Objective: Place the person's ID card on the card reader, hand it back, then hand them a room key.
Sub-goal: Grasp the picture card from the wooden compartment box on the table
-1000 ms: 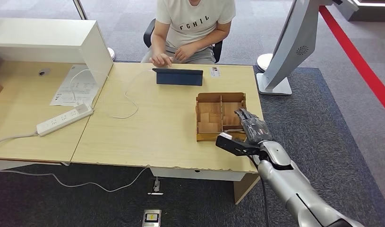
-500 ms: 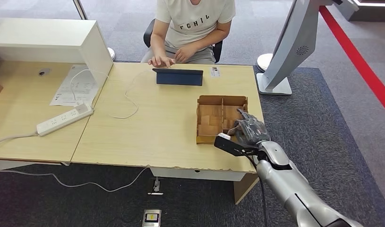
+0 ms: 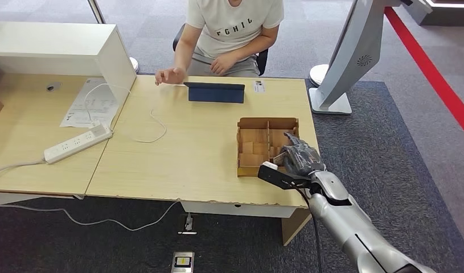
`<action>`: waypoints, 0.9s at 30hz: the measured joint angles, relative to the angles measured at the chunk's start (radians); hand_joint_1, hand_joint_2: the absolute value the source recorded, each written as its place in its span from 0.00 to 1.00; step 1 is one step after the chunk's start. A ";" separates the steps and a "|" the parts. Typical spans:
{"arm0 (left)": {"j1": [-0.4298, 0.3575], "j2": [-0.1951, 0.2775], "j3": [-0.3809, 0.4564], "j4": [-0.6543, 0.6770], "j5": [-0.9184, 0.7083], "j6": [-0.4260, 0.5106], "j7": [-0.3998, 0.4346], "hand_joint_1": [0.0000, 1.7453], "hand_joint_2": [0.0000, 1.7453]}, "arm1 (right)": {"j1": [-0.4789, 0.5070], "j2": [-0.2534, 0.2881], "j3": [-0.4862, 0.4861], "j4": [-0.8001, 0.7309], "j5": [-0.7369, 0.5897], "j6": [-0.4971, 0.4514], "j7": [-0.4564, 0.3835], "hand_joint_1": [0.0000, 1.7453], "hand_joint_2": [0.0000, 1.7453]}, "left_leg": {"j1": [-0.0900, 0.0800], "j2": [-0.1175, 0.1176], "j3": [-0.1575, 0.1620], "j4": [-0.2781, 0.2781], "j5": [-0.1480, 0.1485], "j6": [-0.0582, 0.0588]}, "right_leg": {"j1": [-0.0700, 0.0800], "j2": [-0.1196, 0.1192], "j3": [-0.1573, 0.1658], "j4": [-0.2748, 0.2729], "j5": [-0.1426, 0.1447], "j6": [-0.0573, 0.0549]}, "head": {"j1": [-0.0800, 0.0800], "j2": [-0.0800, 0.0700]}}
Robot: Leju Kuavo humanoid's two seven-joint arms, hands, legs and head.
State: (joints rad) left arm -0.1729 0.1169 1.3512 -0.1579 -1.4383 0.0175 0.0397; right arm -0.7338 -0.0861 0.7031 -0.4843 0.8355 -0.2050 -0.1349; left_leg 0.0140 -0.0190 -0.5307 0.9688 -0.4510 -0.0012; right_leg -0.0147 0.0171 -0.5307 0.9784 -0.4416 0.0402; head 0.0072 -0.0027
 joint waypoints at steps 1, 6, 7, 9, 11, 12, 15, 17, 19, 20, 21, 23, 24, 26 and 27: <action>0.000 0.000 0.000 0.000 0.000 0.000 0.000 0.00 0.00 | 0.000 0.000 0.000 0.000 -0.003 -0.001 -0.002 1.00 1.00 | 0.000 0.000 0.000 0.000 0.000 0.000 | 0.000 0.000 0.000 0.000 0.000 0.000 | 0.000 0.000; 0.000 0.000 0.000 0.000 0.000 0.000 -0.001 0.00 0.00 | 0.001 0.000 0.001 -0.009 -0.011 -0.012 -0.006 1.00 1.00 | 0.000 0.000 0.000 0.000 0.000 0.000 | 0.000 0.000 0.000 0.000 0.000 0.000 | 0.000 0.000; 0.000 0.000 0.000 0.000 0.000 -0.001 -0.002 0.00 0.00 | 0.000 0.000 0.002 -0.014 -0.014 -0.016 -0.006 1.00 1.00 | 0.000 0.000 0.000 0.000 0.000 0.000 | 0.000 0.000 0.000 0.000 0.000 0.000 | 0.000 0.000; 0.000 0.000 0.000 0.000 0.000 -0.002 -0.003 0.00 0.00 | -0.002 -0.001 0.002 -0.027 -0.020 -0.023 -0.006 1.00 1.00 | 0.000 0.000 0.000 0.000 0.000 0.000 | 0.000 0.000 0.000 0.000 0.000 0.000 | 0.000 0.000; 0.000 -0.001 0.000 0.000 0.000 -0.003 -0.003 0.00 0.00 | -0.008 -0.004 0.001 -0.043 -0.027 -0.030 -0.008 1.00 1.00 | 0.000 0.000 0.000 0.000 0.000 0.000 | 0.000 0.000 0.000 0.000 0.000 0.000 | 0.000 0.000; 0.000 -0.001 0.000 0.000 0.000 -0.004 -0.003 0.00 0.00 | -0.013 -0.005 0.001 -0.053 -0.029 -0.032 -0.009 1.00 1.00 | 0.000 0.000 0.000 0.000 0.000 0.000 | 0.000 0.000 0.000 0.000 0.000 0.000 | 0.000 0.000; 0.000 -0.001 0.000 0.000 0.000 -0.005 -0.007 0.00 0.00 | -0.030 -0.008 0.000 -0.082 -0.028 -0.032 -0.012 1.00 1.00 | 0.000 0.000 0.000 0.000 0.000 0.000 | 0.000 0.000 0.000 0.000 0.000 0.000 | 0.000 0.000; 0.001 -0.001 0.000 0.000 0.000 -0.006 -0.009 0.00 0.00 | -0.039 -0.010 0.000 -0.103 -0.021 -0.027 -0.011 1.00 1.00 | 0.000 0.000 0.000 0.000 0.000 0.000 | 0.000 0.000 0.000 0.000 0.000 0.000 | 0.000 0.000; 0.001 -0.002 0.000 0.000 0.000 -0.007 -0.010 0.00 0.00 | -0.046 -0.011 0.000 -0.126 -0.016 -0.022 -0.008 1.00 1.00 | 0.000 0.000 0.000 0.000 0.001 -0.001 | 0.000 0.000 0.000 0.000 0.000 0.000 | 0.000 0.000; 0.001 -0.002 0.000 0.000 0.000 -0.007 -0.010 0.00 0.00 | -0.047 -0.012 0.000 -0.136 -0.014 -0.019 -0.006 1.00 1.00 | 0.000 0.000 0.000 0.000 0.001 -0.001 | 0.000 0.000 0.000 0.000 0.000 0.000 | 0.000 0.000; 0.001 -0.002 0.000 0.000 0.000 -0.007 -0.010 0.00 0.00 | -0.048 -0.013 0.000 -0.146 -0.012 -0.017 -0.005 1.00 1.00 | 0.000 0.000 0.000 0.000 0.001 -0.001 | 0.000 0.000 0.000 0.000 0.000 0.000 | 0.000 0.000; 0.001 -0.003 0.000 0.000 0.000 -0.007 -0.009 0.00 0.00 | -0.048 -0.015 0.000 -0.165 -0.010 -0.014 -0.002 1.00 1.00 | 0.000 0.000 0.000 0.000 0.001 -0.001 | 0.000 0.000 0.000 0.000 0.000 0.000 | 0.000 0.000; 0.001 -0.003 0.000 0.000 0.000 -0.008 -0.009 0.00 0.00 | -0.048 -0.016 0.000 -0.173 -0.009 -0.013 0.000 1.00 1.00 | 0.000 0.000 0.000 0.000 0.001 -0.001 | 0.000 0.000 0.000 0.000 0.000 0.000 | 0.000 0.000; 0.001 -0.004 0.000 0.000 -0.001 -0.009 -0.007 0.00 0.00 | -0.047 -0.018 0.000 -0.188 -0.009 -0.013 0.002 1.00 1.00 | 0.000 0.000 0.000 0.000 0.000 -0.001 | 0.000 0.000 0.000 0.000 0.000 0.000 | 0.000 0.000; 0.001 -0.004 0.000 0.000 -0.001 -0.009 -0.006 0.00 0.00 | -0.047 -0.019 0.000 -0.194 -0.009 -0.013 0.003 1.00 1.00 | 0.000 0.000 0.000 0.000 0.000 -0.001 | 0.000 0.000 0.000 0.000 0.000 0.000 | 0.000 0.000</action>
State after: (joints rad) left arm -0.1718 0.1124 1.3512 -0.1578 -1.4389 0.0086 0.0337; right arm -0.7810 -0.1053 0.7027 -0.6783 0.8268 -0.2177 -0.1319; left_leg 0.0140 -0.0188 -0.5307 0.9688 -0.4505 -0.0018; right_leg -0.0147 0.0172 -0.5308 0.9785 -0.4415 0.0400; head 0.0073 -0.0027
